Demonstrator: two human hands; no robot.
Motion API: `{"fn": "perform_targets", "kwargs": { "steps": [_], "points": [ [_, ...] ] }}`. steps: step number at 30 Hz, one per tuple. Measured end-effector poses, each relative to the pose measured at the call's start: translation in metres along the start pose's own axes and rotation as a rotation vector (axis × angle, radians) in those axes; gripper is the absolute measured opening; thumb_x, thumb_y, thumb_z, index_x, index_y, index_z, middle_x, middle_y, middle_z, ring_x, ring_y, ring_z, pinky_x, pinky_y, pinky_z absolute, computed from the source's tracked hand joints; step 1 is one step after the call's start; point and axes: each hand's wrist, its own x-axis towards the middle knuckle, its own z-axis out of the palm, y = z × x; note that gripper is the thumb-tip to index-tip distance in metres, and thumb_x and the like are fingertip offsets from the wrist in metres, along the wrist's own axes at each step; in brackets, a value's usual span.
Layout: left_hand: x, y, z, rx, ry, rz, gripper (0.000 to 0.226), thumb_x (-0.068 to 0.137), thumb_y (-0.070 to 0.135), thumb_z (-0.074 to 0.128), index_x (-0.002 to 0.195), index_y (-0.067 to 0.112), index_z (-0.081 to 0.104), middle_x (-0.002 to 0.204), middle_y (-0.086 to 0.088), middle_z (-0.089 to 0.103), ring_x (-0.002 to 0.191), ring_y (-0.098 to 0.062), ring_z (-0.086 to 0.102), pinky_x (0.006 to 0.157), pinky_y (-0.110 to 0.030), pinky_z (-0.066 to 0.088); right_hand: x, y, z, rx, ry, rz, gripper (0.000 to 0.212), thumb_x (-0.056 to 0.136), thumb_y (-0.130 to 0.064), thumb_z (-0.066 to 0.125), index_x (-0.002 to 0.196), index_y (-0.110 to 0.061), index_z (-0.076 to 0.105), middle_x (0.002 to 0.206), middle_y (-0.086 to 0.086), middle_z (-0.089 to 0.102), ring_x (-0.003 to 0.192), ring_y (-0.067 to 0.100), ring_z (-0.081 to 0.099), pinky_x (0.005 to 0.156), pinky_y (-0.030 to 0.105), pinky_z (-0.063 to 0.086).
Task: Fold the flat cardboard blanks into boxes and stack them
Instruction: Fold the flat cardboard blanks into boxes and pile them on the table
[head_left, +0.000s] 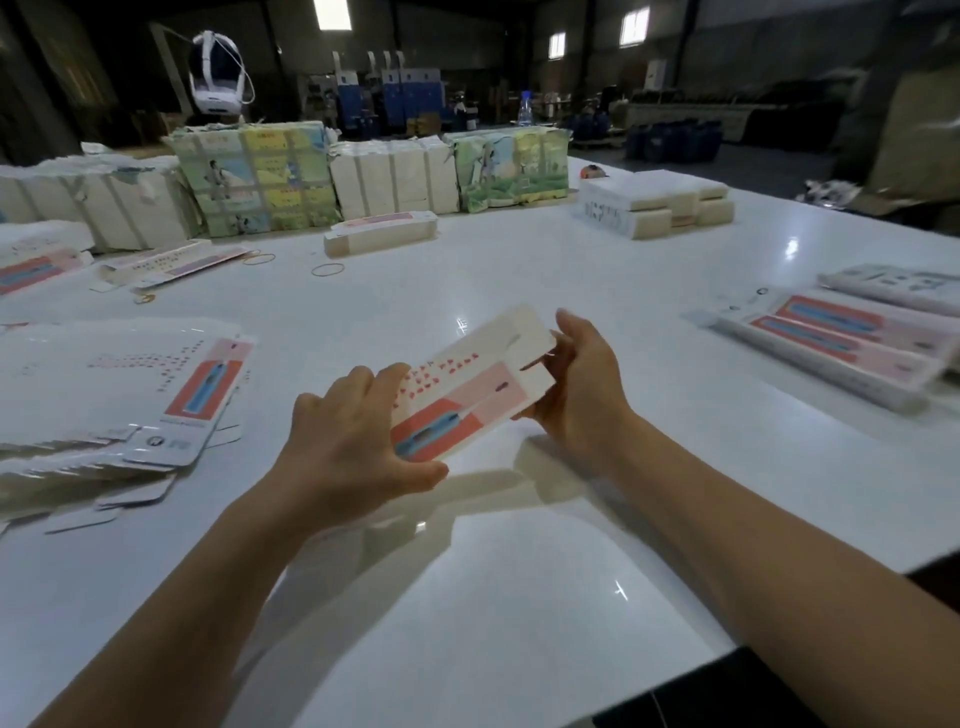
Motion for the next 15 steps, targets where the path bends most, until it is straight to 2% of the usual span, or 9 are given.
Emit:
{"fn": "perform_targets", "kwargs": {
  "steps": [1,3,5,7,11,15],
  "points": [
    [-0.002,0.001,0.001,0.01,0.015,0.005,0.095,0.056,0.069,0.054,0.139,0.032,0.025,0.122,0.008,0.043,0.094,-0.013,0.05,0.092,-0.035,0.04,-0.001,0.001,0.001,-0.082,-0.042,-0.013,0.031,0.094,-0.029,0.041,0.086,-0.008,0.061,0.071,0.009,0.065,0.07,0.028,0.068,0.049,0.029,0.05],
    [-0.004,0.007,0.004,0.058,0.07,0.021,0.1,0.058,0.069,0.052,0.143,0.03,0.018,0.126,0.005,0.041,0.102,-0.013,0.045,0.097,-0.038,0.036,-0.002,0.006,0.003,-0.265,-0.09,-0.061,0.014,0.093,-0.016,0.05,0.091,-0.005,0.058,0.072,0.006,0.069,0.072,0.028,0.068,0.048,0.029,0.051],
    [-0.004,0.016,0.008,0.129,0.155,0.039,0.108,0.06,0.075,0.056,0.146,0.025,0.015,0.128,0.001,0.04,0.109,-0.016,0.042,0.099,-0.041,0.031,-0.004,0.011,0.007,-0.342,-0.14,-0.09,0.009,0.093,-0.007,0.053,0.093,-0.004,0.061,0.076,0.008,0.07,0.071,0.028,0.068,0.049,0.03,0.052],
    [-0.004,0.024,0.008,0.192,0.248,0.066,0.109,0.061,0.073,0.064,0.145,0.016,0.024,0.126,-0.003,0.047,0.109,-0.022,0.045,0.095,-0.042,0.032,-0.005,0.011,0.009,-0.31,-0.229,-0.063,0.012,0.091,-0.009,0.056,0.098,-0.003,0.062,0.082,0.01,0.07,0.072,0.026,0.068,0.053,0.03,0.054],
    [-0.004,0.022,-0.002,0.136,0.379,0.187,0.094,0.06,0.057,0.078,0.132,0.005,0.045,0.11,-0.012,0.059,0.092,-0.029,0.055,0.08,-0.043,0.046,-0.007,0.001,0.008,-0.086,-0.417,0.104,0.027,0.083,-0.008,0.053,0.109,-0.001,0.059,0.09,0.008,0.072,0.082,0.024,0.07,0.062,0.031,0.058],
    [-0.008,0.023,-0.007,0.12,0.403,0.244,0.088,0.059,0.057,0.071,0.126,0.003,0.051,0.105,-0.013,0.062,0.084,-0.028,0.058,0.076,-0.042,0.049,-0.009,-0.003,0.007,-0.122,-0.395,0.107,0.019,0.085,0.005,0.053,0.101,-0.001,0.061,0.085,0.008,0.073,0.076,0.022,0.071,0.057,0.029,0.057]
  ]
}}
